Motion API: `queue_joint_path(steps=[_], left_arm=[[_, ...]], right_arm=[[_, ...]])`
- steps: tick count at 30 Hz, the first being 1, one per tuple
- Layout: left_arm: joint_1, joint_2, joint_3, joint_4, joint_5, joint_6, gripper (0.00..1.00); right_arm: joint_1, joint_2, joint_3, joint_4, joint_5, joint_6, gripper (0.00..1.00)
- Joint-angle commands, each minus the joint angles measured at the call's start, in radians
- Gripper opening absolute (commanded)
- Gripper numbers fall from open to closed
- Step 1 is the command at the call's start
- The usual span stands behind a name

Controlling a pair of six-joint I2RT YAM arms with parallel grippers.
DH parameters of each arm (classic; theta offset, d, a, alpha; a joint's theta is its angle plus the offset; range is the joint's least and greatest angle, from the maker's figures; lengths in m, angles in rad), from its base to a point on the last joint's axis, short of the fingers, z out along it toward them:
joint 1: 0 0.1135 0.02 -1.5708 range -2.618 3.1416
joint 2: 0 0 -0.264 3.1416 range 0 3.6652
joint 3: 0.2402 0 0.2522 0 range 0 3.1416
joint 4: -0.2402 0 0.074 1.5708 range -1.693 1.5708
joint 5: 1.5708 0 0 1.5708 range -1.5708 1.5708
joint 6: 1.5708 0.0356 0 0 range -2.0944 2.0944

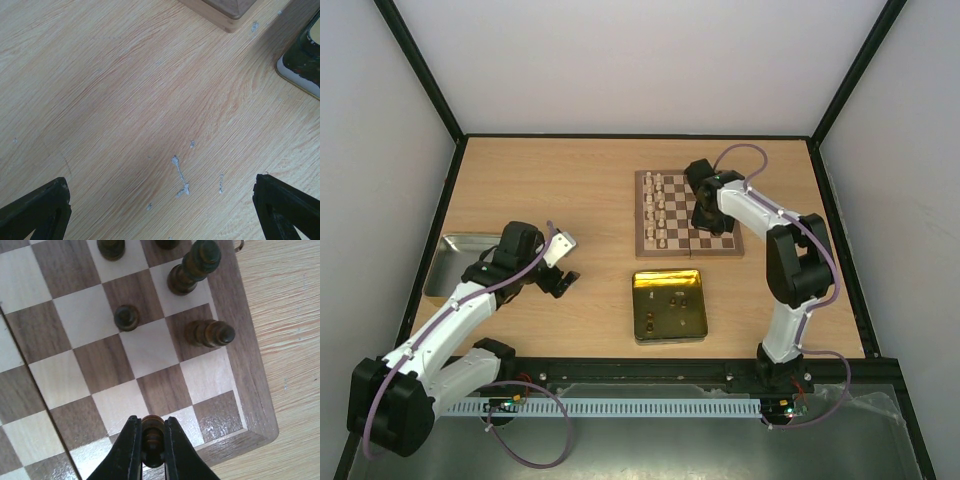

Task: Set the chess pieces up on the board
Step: Place the chess piece on the chessboard.

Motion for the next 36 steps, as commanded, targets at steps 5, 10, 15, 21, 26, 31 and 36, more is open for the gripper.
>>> queue_joint_path(steps=[5, 10, 15, 21, 26, 31, 36], left_arm=[[-0.004, -0.014, -0.011, 0.002, 0.012, 0.006, 0.99], [-0.003, -0.012, -0.011, 0.004, 0.012, 0.006, 0.99], [-0.004, -0.014, -0.011, 0.004, 0.009, 0.005, 0.99], [-0.004, -0.012, -0.012, 0.005, 0.007, 0.004, 0.99], [-0.004, -0.008, -0.014, 0.006, 0.005, 0.004, 0.99], [-0.003, -0.01, -0.014, 0.007, 0.006, 0.004, 0.99], [-0.004, -0.009, -0.014, 0.007, 0.006, 0.005, 0.99]], right_arm=[[-0.045, 0.034, 0.027, 0.026, -0.002, -0.02, 0.06], [-0.061, 0.057, 0.04, 0.044, -0.015, -0.016, 0.06], [-0.076, 0.074, 0.047, 0.062, -0.027, -0.013, 0.06], [-0.088, 0.091, 0.06, 0.072, -0.038, -0.013, 0.06], [-0.091, 0.107, 0.069, 0.077, -0.04, -0.011, 0.06], [-0.095, 0.118, 0.072, 0.083, -0.045, -0.008, 0.06], [-0.097, 0.122, 0.076, 0.09, -0.041, -0.01, 0.07]])
